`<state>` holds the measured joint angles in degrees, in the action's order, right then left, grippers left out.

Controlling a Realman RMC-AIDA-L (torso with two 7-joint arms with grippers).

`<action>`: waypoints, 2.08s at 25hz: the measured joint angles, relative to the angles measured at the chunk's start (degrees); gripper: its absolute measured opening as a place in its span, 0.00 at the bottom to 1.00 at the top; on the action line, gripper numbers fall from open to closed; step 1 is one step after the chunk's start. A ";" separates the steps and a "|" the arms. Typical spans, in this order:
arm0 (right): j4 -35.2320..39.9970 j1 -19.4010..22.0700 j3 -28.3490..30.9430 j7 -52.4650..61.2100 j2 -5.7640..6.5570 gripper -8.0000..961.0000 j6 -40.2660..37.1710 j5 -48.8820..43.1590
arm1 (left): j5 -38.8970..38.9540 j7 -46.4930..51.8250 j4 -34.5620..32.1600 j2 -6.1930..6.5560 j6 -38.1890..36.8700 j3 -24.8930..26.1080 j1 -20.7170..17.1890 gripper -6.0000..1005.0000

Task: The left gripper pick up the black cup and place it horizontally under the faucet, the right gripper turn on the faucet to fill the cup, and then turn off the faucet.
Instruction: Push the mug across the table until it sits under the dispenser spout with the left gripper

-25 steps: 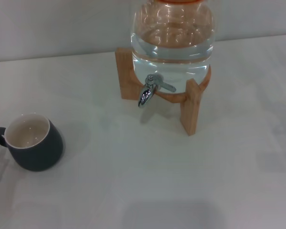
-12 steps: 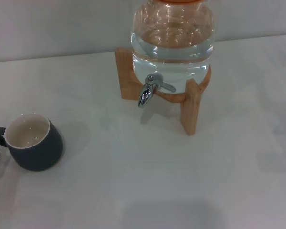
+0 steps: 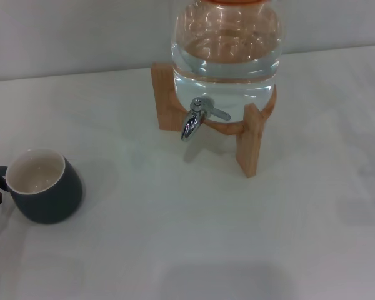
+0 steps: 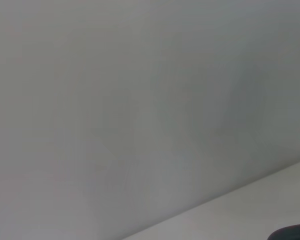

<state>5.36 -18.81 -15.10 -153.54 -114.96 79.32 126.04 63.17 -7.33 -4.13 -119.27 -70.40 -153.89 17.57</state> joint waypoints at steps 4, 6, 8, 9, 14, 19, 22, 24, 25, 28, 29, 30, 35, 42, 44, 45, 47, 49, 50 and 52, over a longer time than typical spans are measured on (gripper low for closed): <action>0.00 0.00 0.07 0.00 0.00 0.89 0.04 0.00 | 0.00 -0.02 -0.02 -0.05 0.00 0.00 0.01 0.78; 0.00 0.00 0.08 0.00 0.00 0.89 0.04 0.00 | -0.16 -0.03 -0.13 -0.10 0.00 0.00 -0.01 0.78; 0.00 0.00 0.12 0.00 0.00 0.89 0.08 0.00 | -0.25 -0.04 -0.21 -0.10 0.00 0.00 -0.03 0.78; 0.00 0.00 0.14 0.00 0.00 0.89 0.10 0.00 | -0.29 -0.04 -0.25 -0.11 0.00 0.00 -0.03 0.78; 0.00 0.00 0.17 0.00 0.00 0.89 0.25 0.00 | -0.94 -0.05 -0.49 -0.16 0.00 0.00 -0.06 0.78; 0.00 0.00 0.16 0.00 0.00 0.89 0.33 0.02 | -1.07 0.01 -0.24 -0.18 0.10 0.00 -0.07 0.77; 0.00 0.00 0.15 0.00 0.00 0.89 0.33 0.07 | -1.07 0.02 -0.12 -0.18 0.20 0.00 0.04 0.77; 0.00 0.00 0.15 0.00 0.00 0.89 0.33 0.11 | -1.07 0.00 -0.11 -0.16 0.24 0.00 0.14 0.77; 0.00 0.00 0.15 0.00 0.00 0.89 0.33 0.13 | -1.07 -0.02 -0.10 -0.14 0.31 0.00 0.19 0.77; 0.00 0.00 0.15 0.00 0.00 0.89 0.33 0.14 | -1.07 -0.06 -0.09 -0.08 0.76 0.00 0.34 0.77; 0.00 0.00 0.15 0.00 0.00 0.89 0.33 0.15 | -1.07 -0.06 -0.09 -0.05 0.86 -0.01 0.39 0.77; 0.00 0.00 0.15 0.00 0.00 0.89 0.33 0.16 | -1.07 -0.06 -0.09 -0.03 0.92 -0.04 0.42 0.77; 0.00 -0.07 0.15 0.00 0.00 0.89 0.32 0.18 | -1.05 -0.06 -0.08 0.06 1.32 -0.09 0.50 0.77; 0.00 -0.25 0.15 0.00 0.00 0.89 0.30 0.12 | -1.03 -0.05 0.38 0.09 1.59 -0.09 1.01 0.76; 0.00 -0.26 0.15 0.00 0.00 0.89 0.30 0.11 | -1.03 -0.05 0.60 0.09 1.62 -0.09 1.16 0.76; 0.00 -0.27 0.15 0.00 0.00 0.89 0.30 0.10 | -1.03 -0.05 0.61 0.09 1.62 -0.09 1.22 0.76; 0.00 -0.27 0.15 0.00 0.00 0.89 0.30 0.09 | -1.03 -0.05 0.61 0.09 1.62 -0.09 1.37 0.76; 0.00 -0.27 0.15 0.00 0.00 0.89 0.31 0.08 | -1.03 -0.05 0.64 0.09 1.63 -0.09 1.58 0.76; 0.00 -0.27 0.15 0.00 0.00 0.89 0.31 0.08 | -1.03 -0.05 0.66 0.09 1.66 -0.09 1.70 0.76; 0.00 -0.30 0.12 0.00 0.00 0.89 0.33 0.08 | -1.03 -0.05 0.71 0.08 1.69 -0.09 1.87 0.76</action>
<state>5.36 -19.10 -14.97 -153.54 -114.96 79.65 126.12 62.14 -7.38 -3.42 -119.18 -68.70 -153.98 19.44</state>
